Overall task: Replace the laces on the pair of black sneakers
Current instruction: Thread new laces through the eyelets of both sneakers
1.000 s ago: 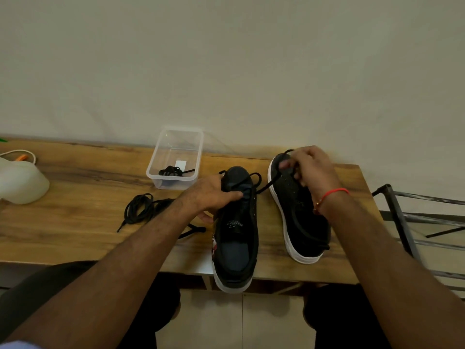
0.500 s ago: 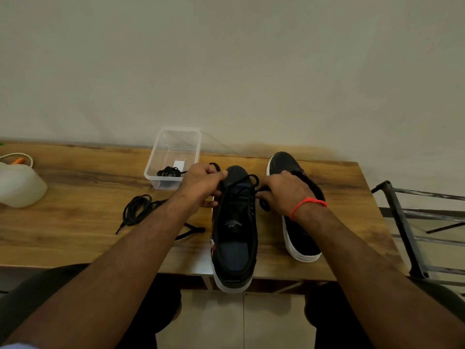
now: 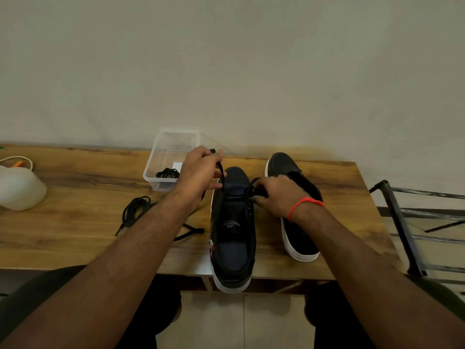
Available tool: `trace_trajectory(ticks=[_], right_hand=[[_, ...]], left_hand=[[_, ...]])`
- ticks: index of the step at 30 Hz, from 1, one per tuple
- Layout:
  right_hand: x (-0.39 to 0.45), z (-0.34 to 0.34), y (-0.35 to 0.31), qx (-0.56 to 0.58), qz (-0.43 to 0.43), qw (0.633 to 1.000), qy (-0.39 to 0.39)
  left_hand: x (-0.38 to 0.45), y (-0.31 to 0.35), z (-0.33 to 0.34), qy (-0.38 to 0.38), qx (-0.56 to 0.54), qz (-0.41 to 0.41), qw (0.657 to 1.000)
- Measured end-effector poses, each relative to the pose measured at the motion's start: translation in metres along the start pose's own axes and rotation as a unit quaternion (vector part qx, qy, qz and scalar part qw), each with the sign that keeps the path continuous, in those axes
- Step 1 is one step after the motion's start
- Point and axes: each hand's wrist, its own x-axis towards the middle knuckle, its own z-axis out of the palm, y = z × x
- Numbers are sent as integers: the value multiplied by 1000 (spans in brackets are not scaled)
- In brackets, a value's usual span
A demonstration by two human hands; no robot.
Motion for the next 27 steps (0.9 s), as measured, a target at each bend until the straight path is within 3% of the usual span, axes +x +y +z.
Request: trace_trajectory(ticks=[2, 6, 9, 11, 15, 21, 23, 27], right_hand=[[4, 6, -4, -25, 12, 1000, -3], [9, -7, 0, 107, 14, 994, -6], [4, -29, 4, 145, 18, 987, 67], [-1, -39, 6, 237, 23, 962, 132], [-11, -62, 3, 541, -4, 812, 220], [-19, -79, -6, 725, -86, 648, 216], [-18, -80, -5, 721, -96, 652, 216], [-15, -72, -3, 662, -73, 710, 229]], left_hand=[[0, 0, 0, -1, -18, 4, 1000], [3, 2, -3, 43, -32, 32, 998], [4, 7, -6, 108, -32, 100, 989], [3, 12, -7, 133, -27, 154, 979], [-6, 20, -4, 93, -7, 226, 970], [-16, 24, 3, 81, 23, 265, 961], [-17, 28, 2, 75, 17, 264, 962], [-21, 35, 0, 64, 12, 266, 962]])
